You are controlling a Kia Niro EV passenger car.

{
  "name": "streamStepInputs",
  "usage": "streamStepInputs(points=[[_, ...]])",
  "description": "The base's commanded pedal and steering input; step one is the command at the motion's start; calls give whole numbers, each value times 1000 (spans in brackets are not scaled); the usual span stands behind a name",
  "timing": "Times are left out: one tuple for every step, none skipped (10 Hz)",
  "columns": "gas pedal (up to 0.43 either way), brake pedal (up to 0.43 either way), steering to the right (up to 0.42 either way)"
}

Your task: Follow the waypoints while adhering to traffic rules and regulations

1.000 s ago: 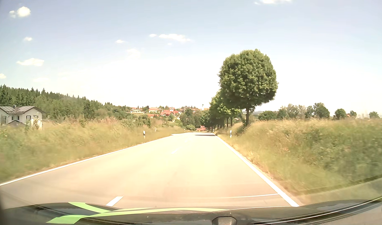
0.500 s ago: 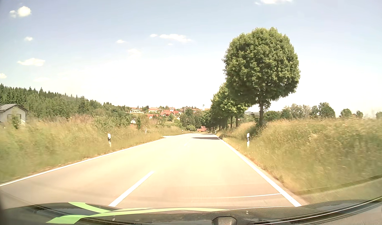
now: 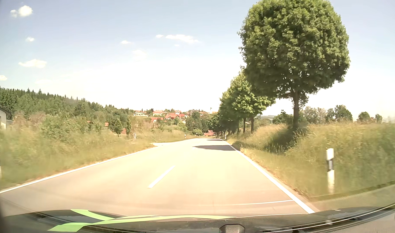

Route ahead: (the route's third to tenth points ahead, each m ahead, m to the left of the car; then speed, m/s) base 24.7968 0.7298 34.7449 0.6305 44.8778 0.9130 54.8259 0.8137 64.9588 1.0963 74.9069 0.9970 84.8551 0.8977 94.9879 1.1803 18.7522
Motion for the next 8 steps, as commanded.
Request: streamStepInputs(points=[[177, 0, 2], [177, 0, 3], [177, 0, 4], [169, 0, 3], [138, 0, 3], [110, 0, 4], [98, 0, 3], [67, 0, 3]])
